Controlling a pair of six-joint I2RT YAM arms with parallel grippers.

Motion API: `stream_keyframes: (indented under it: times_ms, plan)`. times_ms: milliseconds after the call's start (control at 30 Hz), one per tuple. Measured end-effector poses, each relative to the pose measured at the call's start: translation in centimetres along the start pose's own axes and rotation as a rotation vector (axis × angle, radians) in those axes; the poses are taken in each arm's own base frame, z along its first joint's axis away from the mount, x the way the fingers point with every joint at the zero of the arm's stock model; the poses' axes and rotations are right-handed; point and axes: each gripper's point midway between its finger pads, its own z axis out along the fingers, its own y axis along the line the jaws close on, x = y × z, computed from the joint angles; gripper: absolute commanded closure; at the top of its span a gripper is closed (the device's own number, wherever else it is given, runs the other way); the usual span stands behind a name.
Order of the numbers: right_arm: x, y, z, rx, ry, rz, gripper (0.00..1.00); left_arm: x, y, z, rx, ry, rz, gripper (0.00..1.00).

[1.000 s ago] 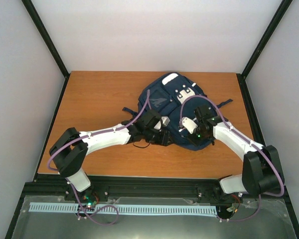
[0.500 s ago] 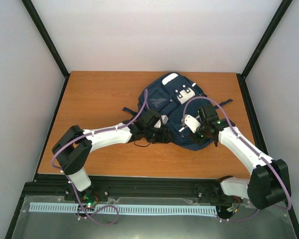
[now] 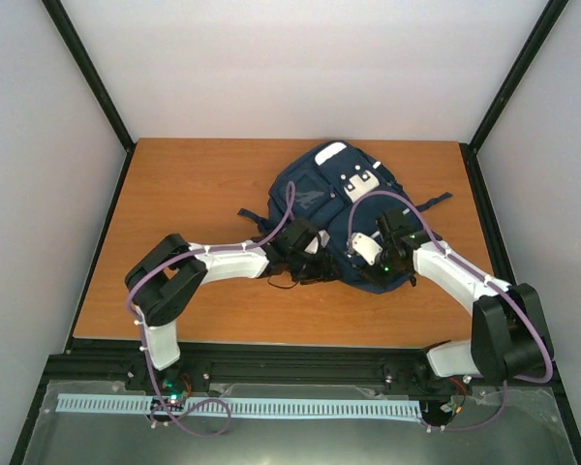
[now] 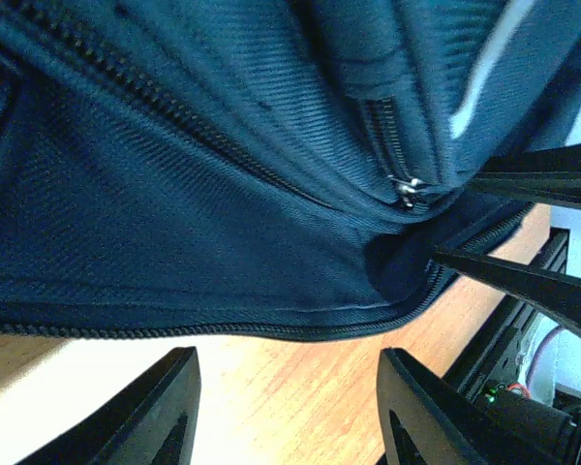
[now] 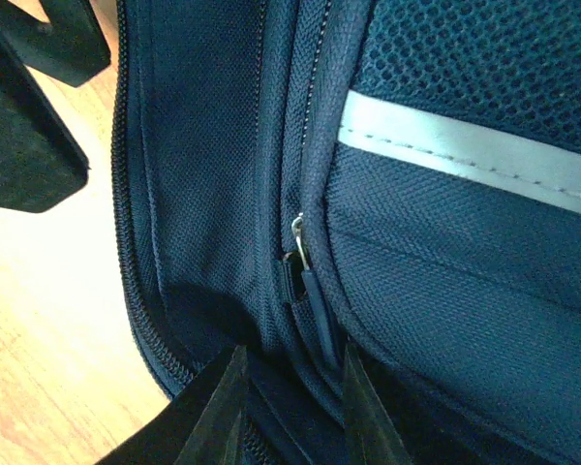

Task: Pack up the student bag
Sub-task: Zip the student bag at the center of the board.

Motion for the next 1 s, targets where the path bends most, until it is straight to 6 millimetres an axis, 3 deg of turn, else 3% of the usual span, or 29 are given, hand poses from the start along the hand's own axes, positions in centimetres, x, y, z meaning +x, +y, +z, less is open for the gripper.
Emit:
stream_keyframes:
  times_ms: [233,433,667,800,1000]
  plan:
    - [-0.2,-0.5,0.8,0.015,0.0,-0.002,0.73,0.5,1.4,1.8,-0.011,0.031,-0.032,0.58]
    - [-0.7,-1.4,1.4,0.06,-0.007,-0.006,0.97,0.7,2.2,2.9,-0.009,0.048,-0.054,0.6]
    - [-1.5,-2.0,-0.2,0.116,-0.048,-0.013,0.97,0.5,2.0,2.9,-0.002,0.039,-0.05,0.64]
    - [-2.3,-2.2,-2.1,0.151,-0.085,-0.016,0.97,0.3,1.9,2.3,-0.006,0.022,-0.044,0.63]
    - [-2.6,-2.3,-3.3,0.175,-0.11,-0.021,0.97,-0.2,0.3,-0.7,0.006,-0.046,-0.013,0.55]
